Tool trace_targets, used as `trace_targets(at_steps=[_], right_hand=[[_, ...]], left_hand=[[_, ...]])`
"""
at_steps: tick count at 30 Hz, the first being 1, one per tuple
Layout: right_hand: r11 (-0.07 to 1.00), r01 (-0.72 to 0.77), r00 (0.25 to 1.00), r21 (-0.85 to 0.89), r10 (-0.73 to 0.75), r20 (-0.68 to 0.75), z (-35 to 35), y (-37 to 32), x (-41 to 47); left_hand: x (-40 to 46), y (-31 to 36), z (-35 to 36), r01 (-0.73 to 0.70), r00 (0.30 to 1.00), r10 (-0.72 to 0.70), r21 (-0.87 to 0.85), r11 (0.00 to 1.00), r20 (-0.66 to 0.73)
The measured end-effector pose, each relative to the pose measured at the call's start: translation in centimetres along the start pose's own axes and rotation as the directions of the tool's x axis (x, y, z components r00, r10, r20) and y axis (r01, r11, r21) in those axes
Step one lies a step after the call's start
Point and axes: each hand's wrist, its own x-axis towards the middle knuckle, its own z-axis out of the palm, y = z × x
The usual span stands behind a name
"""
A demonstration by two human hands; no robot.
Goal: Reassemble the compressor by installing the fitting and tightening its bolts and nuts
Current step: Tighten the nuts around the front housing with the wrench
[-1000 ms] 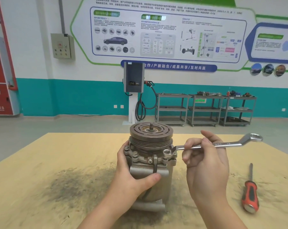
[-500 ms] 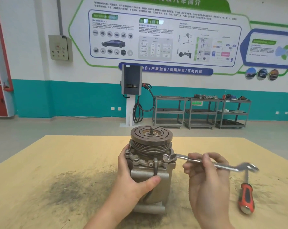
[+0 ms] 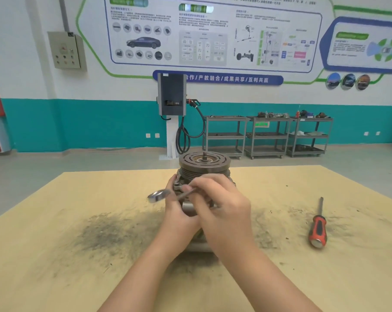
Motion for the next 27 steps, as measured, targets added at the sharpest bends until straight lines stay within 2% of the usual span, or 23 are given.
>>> trace_targets(at_steps=[2, 4, 5, 8, 11, 14, 18, 22, 27], right_hand=[[0.996, -0.022, 0.993, 0.091, 0.032, -0.114, -1.4, -0.3, 1.0], [0.932, -0.13, 0.949, 0.34, 0.217, -0.231, -2.8, -0.3, 1.9], [0.849, -0.201, 0.904, 0.488, 0.352, -0.241, -3.4, 0.0, 2.3], [0.551, -0.381, 0.73, 0.743, 0.672, -0.123, -4.9, 1.7, 3.2], [0.323, -0.45, 0.579, 0.833, 0.815, -0.003, -5.1, 3.4, 3.6], [0.212, -0.492, 0.506, 0.844, 0.858, 0.08, -4.7, 4.8, 3.9], [0.121, -0.517, 0.499, 0.847, 0.847, 0.183, -4.4, 6.6, 4.7], [0.08, -0.532, 0.509, 0.843, 0.826, 0.243, -4.0, 7.5, 4.4], [0.058, -0.552, 0.459, 0.832, 0.854, 0.245, -3.0, 7.8, 4.9]], left_hand=[[-0.1, 0.5, 0.3, 0.009, 1.0, -0.012, -0.117, 0.993, -0.02], [-0.5, 0.6, 0.7, -0.043, 0.994, 0.032, -0.101, 0.994, -0.102], [-0.6, 0.4, 0.9, -0.067, 0.99, 0.053, -0.104, 0.992, -0.129], [-0.7, 0.2, 1.1, -0.085, 0.988, 0.066, -0.138, 0.987, -0.14], [-1.0, 0.4, 1.0, -0.068, 0.991, 0.052, -0.128, 0.989, -0.125], [-0.9, 0.5, 0.9, -0.06, 0.992, 0.046, -0.117, 0.991, -0.115], [-0.7, 0.4, 0.7, -0.051, 0.996, 0.041, -0.13, 0.99, -0.083], [-0.7, 0.4, 0.5, -0.063, 0.997, 0.055, -0.142, 0.988, -0.061], [-0.8, 0.3, 0.5, -0.055, 0.998, 0.049, -0.16, 0.986, -0.038]])
